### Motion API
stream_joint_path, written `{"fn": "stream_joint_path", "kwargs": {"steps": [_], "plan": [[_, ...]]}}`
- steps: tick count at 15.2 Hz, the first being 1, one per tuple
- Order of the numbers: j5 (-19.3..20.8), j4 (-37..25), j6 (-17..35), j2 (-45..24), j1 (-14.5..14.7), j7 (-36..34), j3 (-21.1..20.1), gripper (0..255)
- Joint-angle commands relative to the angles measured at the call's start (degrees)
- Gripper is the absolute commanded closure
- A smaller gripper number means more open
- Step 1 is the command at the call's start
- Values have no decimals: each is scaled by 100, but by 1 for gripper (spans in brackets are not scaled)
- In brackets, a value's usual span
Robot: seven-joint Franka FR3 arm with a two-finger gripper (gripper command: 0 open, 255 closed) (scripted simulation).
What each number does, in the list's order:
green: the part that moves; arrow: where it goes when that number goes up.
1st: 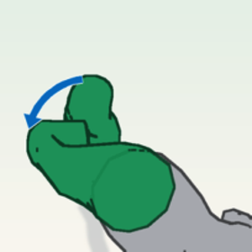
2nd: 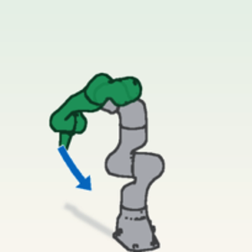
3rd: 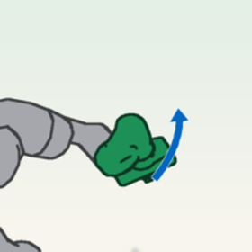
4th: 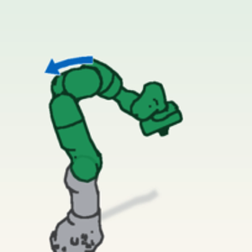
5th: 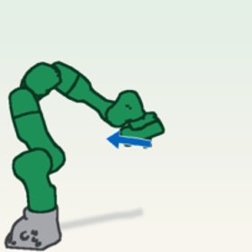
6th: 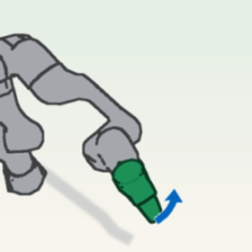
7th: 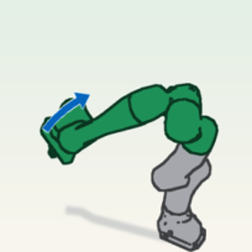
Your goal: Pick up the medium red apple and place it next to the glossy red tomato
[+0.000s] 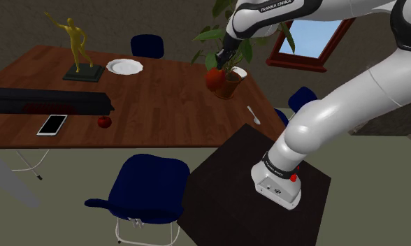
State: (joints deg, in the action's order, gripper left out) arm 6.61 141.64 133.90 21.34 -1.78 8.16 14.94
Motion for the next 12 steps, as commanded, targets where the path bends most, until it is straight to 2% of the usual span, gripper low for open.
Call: {"fn": "stream_joint_path", "kwargs": {"steps": [1, 12], "plan": [[-45, -111, 2, -128, 119, -303, -212, 255], [-121, -1233, -66, -1272, 693, -1753, -1167, 255]]}}
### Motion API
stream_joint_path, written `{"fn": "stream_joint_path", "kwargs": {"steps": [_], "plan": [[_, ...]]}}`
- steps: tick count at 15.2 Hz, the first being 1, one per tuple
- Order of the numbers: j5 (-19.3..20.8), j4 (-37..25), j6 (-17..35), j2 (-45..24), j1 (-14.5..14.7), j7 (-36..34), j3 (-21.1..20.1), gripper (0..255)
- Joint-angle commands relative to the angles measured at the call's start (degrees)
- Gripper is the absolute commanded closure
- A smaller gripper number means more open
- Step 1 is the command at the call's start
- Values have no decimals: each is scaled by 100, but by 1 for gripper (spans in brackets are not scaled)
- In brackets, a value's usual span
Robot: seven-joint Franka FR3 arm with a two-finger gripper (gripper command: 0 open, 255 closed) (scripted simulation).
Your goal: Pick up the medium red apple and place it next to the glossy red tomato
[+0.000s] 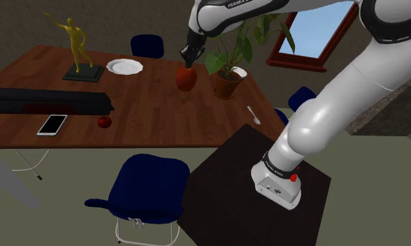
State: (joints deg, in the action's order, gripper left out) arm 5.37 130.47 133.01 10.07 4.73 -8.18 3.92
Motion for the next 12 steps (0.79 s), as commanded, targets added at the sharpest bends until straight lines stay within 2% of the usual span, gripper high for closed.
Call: {"fn": "stream_joint_path", "kwargs": {"steps": [1, 12], "plan": [[15, -257, 0, -271, 89, -245, -137, 255], [301, -2247, -511, -1864, 660, -1509, -720, 255]]}}
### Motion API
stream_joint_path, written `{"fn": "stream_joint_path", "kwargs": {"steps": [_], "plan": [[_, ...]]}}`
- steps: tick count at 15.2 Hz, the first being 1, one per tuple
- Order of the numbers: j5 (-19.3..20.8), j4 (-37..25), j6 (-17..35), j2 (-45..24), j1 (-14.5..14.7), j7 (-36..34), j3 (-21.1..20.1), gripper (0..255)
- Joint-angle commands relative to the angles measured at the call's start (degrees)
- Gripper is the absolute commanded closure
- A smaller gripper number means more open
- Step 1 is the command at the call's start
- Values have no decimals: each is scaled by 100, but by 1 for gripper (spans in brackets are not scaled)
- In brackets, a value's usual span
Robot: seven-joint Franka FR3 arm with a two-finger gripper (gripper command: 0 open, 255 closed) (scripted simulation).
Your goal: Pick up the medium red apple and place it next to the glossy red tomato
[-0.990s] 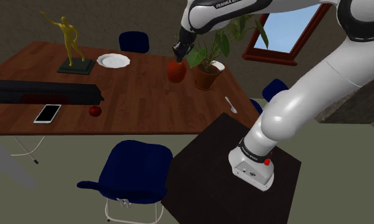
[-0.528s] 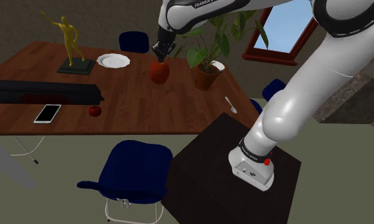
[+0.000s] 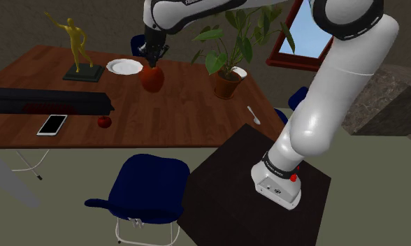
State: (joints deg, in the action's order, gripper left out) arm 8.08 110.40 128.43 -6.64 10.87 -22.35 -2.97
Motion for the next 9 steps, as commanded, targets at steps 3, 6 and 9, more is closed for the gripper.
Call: {"fn": "stream_joint_path", "kwargs": {"steps": [3, 6, 9], "plan": [[131, -947, -288, -703, 228, -377, -124, 255], [228, -1751, -573, -1258, 425, -625, -189, 255], [300, -2369, -755, -1720, 582, -792, -217, 255]]}}
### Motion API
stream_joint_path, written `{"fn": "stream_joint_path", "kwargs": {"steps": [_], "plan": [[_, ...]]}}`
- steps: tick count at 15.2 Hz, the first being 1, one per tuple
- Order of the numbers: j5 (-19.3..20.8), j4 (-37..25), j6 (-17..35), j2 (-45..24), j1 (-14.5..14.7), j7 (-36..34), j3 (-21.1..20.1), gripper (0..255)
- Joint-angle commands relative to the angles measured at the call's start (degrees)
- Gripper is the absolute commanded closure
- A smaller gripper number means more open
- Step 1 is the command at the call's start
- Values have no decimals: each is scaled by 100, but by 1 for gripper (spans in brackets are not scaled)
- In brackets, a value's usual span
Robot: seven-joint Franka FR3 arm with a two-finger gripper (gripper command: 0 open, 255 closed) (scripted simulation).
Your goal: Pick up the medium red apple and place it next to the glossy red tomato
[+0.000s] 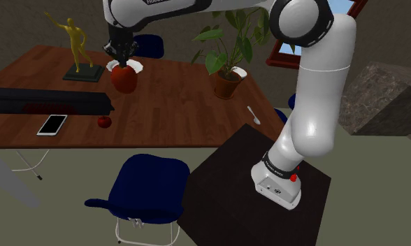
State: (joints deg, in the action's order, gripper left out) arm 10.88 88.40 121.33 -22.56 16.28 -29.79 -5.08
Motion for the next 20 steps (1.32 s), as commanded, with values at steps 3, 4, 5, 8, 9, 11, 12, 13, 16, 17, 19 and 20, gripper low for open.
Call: {"fn": "stream_joint_path", "kwargs": {"steps": [3, 4, 5, 8, 9, 11, 12, 13, 16, 17, 19, 20], "plan": [[43, -16, 158, -181, 42, -84, 5, 255], [51, 34, 225, -199, 42, -96, 8, 255], [59, 77, 291, -222, 42, -108, 11, 255], [86, 206, 486, -291, 44, -146, 22, 255], [95, 245, 550, -316, 45, -158, 26, 255], [114, 320, 677, -370, 47, -184, 35, 255], [124, 355, 740, -398, 48, -197, 39, 255], [134, 389, 802, -428, 50, -210, 44, 255], [166, 482, 986, -521, 55, -249, 59, 255], [176, 510, 1047, -555, 57, -263, 64, 255], [198, 561, 1166, -624, 61, -290, 75, 255], [209, 585, 1225, -660, 64, -303, 81, 255]]}}
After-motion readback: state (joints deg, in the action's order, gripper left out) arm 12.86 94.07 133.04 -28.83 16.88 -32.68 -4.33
